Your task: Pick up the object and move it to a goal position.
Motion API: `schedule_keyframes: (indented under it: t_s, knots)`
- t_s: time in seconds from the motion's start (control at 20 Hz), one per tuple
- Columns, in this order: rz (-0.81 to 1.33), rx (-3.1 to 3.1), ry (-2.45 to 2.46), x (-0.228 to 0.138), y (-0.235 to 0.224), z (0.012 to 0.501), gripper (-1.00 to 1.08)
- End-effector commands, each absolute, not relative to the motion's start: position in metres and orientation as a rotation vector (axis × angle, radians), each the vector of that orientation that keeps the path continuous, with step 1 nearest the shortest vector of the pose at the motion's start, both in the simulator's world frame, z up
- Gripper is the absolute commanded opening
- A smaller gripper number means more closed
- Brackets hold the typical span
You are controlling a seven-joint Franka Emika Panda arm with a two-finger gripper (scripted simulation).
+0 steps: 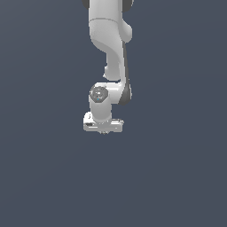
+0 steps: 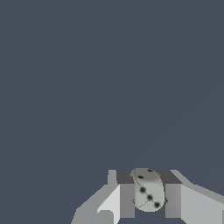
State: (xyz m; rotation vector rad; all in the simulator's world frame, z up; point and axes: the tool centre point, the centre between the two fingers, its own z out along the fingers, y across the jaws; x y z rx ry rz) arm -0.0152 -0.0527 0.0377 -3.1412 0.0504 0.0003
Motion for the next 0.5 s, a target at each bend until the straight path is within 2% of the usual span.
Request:
schedule_keyframes:
  t_s: [0.0, 0.45]
  knots:
    - [0.0, -3.141, 0.051, -0.005, -0.073, 0.048, -1.0]
    - [0.0, -3.141, 0.051, 0.025, -0.131, 0.077, -1.0]
